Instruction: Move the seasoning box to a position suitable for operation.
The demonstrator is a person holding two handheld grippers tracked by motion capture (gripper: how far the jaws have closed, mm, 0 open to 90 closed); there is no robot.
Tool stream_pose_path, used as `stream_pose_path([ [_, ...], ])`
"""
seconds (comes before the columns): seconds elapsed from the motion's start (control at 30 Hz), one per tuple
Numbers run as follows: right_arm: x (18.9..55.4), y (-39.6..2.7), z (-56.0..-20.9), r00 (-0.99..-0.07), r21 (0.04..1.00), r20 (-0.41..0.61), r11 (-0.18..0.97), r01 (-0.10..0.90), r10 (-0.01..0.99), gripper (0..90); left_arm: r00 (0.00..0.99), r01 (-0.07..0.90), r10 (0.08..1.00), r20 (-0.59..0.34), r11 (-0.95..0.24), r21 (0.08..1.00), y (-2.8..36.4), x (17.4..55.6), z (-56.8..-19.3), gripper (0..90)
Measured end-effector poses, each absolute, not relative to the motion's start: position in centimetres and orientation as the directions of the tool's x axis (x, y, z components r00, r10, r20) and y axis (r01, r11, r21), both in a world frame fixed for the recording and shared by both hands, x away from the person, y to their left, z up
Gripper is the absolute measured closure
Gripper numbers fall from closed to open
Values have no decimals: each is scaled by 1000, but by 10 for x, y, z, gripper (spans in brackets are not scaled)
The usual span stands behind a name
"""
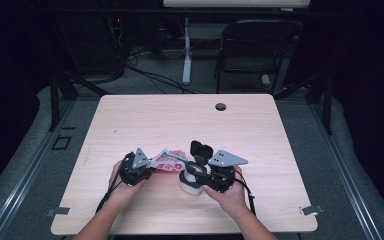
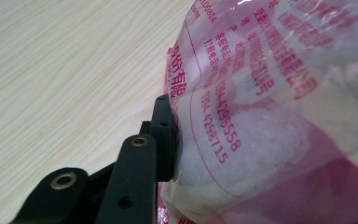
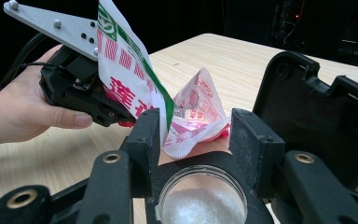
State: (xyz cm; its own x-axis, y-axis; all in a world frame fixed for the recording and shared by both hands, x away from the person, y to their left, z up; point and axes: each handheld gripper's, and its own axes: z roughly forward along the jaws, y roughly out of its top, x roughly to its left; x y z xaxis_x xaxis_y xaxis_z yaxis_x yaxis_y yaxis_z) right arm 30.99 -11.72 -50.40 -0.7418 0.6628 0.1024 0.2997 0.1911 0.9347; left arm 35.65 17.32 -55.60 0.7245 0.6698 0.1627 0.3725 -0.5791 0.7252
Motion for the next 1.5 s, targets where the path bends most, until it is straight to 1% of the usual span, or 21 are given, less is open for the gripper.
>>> stream_pose_path([
  [0.3, 311, -120, -503, -729, 941, 114, 162, 297, 675, 534, 712, 404, 691, 127, -550, 731, 176, 359, -558, 720],
  [0.73, 312, -126, -503, -717, 938, 127, 151, 311, 685, 533, 694, 449, 716, 67, -504, 738, 182, 366, -560, 720],
  [0.97, 312, -125, -503, -718, 937, 128, 155, 314, 684, 533, 683, 478, 730, 17, -464, 746, 186, 368, -563, 720],
  [1.0, 312, -125, -503, -719, 937, 124, 158, 313, 684, 533, 682, 493, 732, -9, -451, 744, 188, 370, -563, 720],
  [1.03, 312, -125, -503, -719, 937, 124, 158, 313, 684, 533, 682, 493, 732, -9, -451, 744, 188, 370, -563, 719],
  [1.27, 312, -126, -503, -718, 937, 126, 155, 312, 685, 533, 645, 554, 756, -113, -360, 751, 198, 374, -568, 719],
  [1.5, 312, -125, -503, -718, 936, 124, 159, 313, 685, 533, 622, 570, 772, -132, -331, 752, 202, 376, -569, 719],
])
